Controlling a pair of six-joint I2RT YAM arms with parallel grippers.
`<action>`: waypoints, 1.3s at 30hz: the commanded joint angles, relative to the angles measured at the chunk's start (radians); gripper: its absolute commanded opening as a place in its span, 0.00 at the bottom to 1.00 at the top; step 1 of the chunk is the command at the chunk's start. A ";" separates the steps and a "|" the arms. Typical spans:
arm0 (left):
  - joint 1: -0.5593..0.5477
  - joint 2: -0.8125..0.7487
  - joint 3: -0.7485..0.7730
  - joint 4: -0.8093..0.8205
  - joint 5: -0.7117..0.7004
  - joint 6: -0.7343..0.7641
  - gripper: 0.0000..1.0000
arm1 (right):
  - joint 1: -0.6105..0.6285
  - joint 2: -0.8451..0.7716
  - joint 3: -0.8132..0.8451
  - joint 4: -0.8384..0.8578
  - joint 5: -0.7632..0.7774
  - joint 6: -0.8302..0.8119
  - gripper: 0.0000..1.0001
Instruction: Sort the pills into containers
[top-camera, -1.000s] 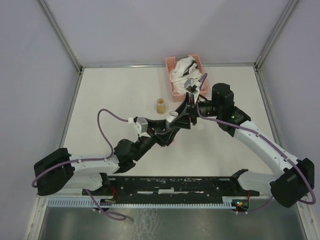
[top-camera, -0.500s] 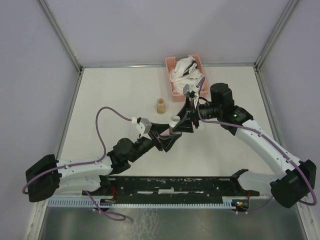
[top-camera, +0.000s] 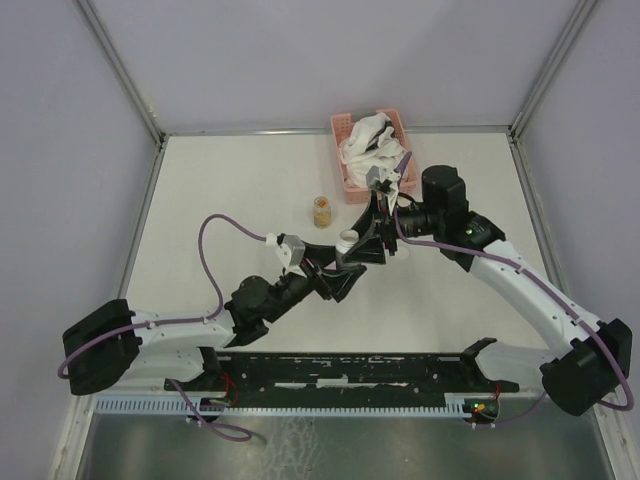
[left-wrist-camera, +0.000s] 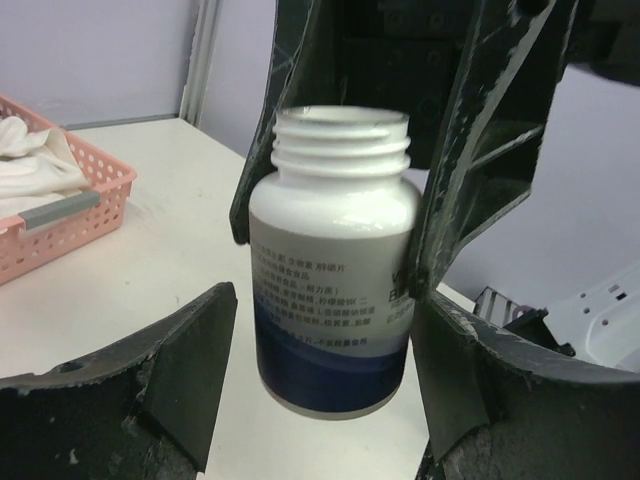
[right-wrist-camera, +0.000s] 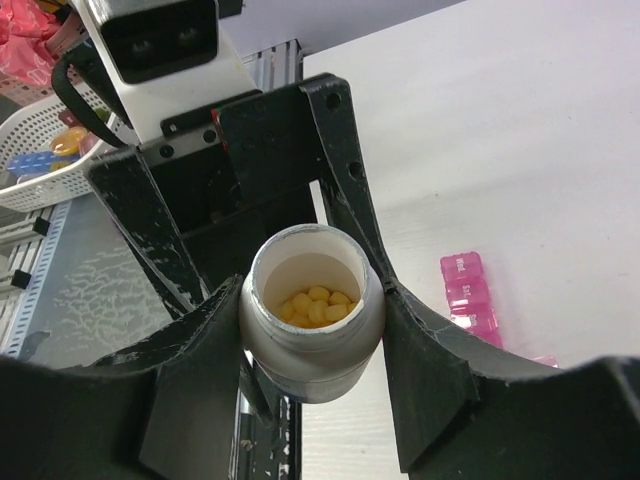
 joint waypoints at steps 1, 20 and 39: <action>0.003 0.000 -0.008 0.187 -0.044 -0.050 0.75 | 0.007 -0.019 -0.017 0.095 -0.027 0.040 0.12; 0.004 -0.193 -0.046 -0.145 0.045 -0.022 0.74 | 0.007 -0.022 0.112 -0.329 -0.116 -0.394 0.11; 0.003 -0.058 0.046 -0.094 0.261 -0.036 0.75 | 0.006 -0.019 0.134 -0.388 -0.182 -0.415 0.11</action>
